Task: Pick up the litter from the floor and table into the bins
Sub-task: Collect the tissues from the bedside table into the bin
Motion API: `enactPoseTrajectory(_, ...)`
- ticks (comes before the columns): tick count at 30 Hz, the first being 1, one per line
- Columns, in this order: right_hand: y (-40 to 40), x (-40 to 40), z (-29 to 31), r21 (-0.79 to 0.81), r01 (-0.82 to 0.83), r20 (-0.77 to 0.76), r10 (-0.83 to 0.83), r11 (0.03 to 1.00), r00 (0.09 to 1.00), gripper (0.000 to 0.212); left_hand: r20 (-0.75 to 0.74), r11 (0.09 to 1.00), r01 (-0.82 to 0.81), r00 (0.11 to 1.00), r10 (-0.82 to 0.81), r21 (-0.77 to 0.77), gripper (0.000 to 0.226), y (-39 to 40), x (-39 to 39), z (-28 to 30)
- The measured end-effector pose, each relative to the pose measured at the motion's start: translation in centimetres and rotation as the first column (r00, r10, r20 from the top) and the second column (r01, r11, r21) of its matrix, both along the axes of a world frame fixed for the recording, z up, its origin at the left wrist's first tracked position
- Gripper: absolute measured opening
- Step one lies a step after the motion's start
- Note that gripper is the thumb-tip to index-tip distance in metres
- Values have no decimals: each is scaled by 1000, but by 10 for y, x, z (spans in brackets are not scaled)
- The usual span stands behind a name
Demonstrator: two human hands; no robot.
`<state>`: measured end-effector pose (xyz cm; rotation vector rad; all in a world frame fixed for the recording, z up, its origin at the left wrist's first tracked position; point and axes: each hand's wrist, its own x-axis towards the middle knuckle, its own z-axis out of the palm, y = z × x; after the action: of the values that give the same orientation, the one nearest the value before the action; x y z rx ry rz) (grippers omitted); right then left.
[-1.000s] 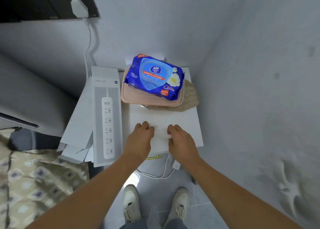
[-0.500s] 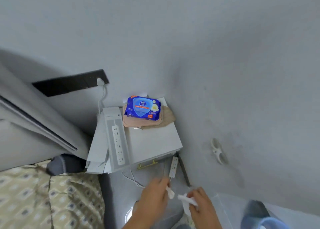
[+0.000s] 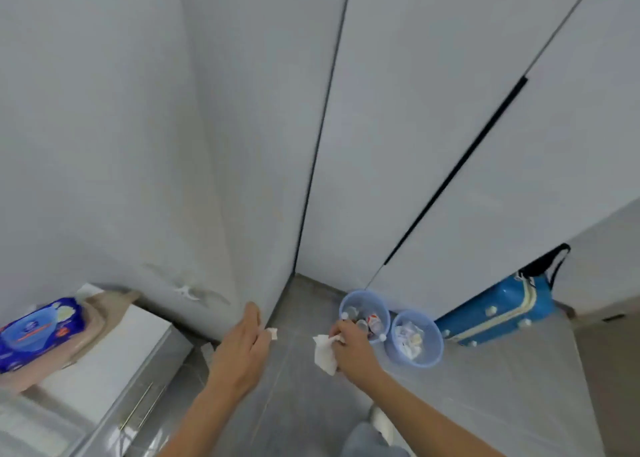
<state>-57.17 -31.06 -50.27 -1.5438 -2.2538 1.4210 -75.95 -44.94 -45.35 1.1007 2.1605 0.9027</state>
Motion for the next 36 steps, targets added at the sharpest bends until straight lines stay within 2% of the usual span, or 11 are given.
enactPoseTrajectory(2, 26, 36, -4, -60, 106, -50, -109, 993, 993, 22, 20, 996, 88, 996, -88, 9, 15, 37, 32, 3)
enactPoseTrajectory(6, 82, 111, -30, -100, 220, -98, -229, 970, 968, 21, -6, 979, 201, 979, -202, -37, 25, 116, 106, -17)
enactPoseTrajectory(9, 129, 175, -59, -130, 272, -19, -277, 953, 961, 29, 18, 972, 230, 973, -230, -52, 33, 176, 168, -47)
enactPoseTrajectory(14, 209, 279, -116, -163, 366, 103, -353, 916, 930, 36, 67, 955, 239, 971, -231, -177, 26, 256, 255, -115)
enactPoseTrajectory(18, 266, 334, -191, -134, 418, 170, -395, 899, 903, 35, -22, 920, 289, 952, -306, -265, 13, 317, 305, -196)
enactPoseTrajectory(22, 299, 362, -295, -148, 449, 221, -413, 881, 884, 34, 36, 867, 351, 931, -363, -353, 11, 375, 357, -299)
enactPoseTrajectory(26, 322, 368, -389, -152, 421, 272, -372, 894, 888, 37, 159, 847, 361, 932, -325, -391, 18, 412, 398, -409)
enactPoseTrajectory(31, 367, 362, -478, -123, 370, 305, -320, 921, 897, 45, 245, 884, 260, 954, -173, -388, 17, 456, 425, -522)
enactPoseTrajectory(32, 377, 362, -490, -131, 363, 307, -310, 922, 900, 48, 265, 887, 260, 950, -165, -382, 24, 465, 427, -539)
enactPoseTrajectory(35, 404, 366, -507, -198, 284, 346, -204, 938, 916, 58, 307, 849, 353, 921, -240, -394, 68, 477, 428, -572)
enactPoseTrajectory(36, 409, 367, -506, -199, 254, 356, -172, 946, 918, 56, 306, 841, 370, 916, -260, -393, 74, 473, 426, -576)
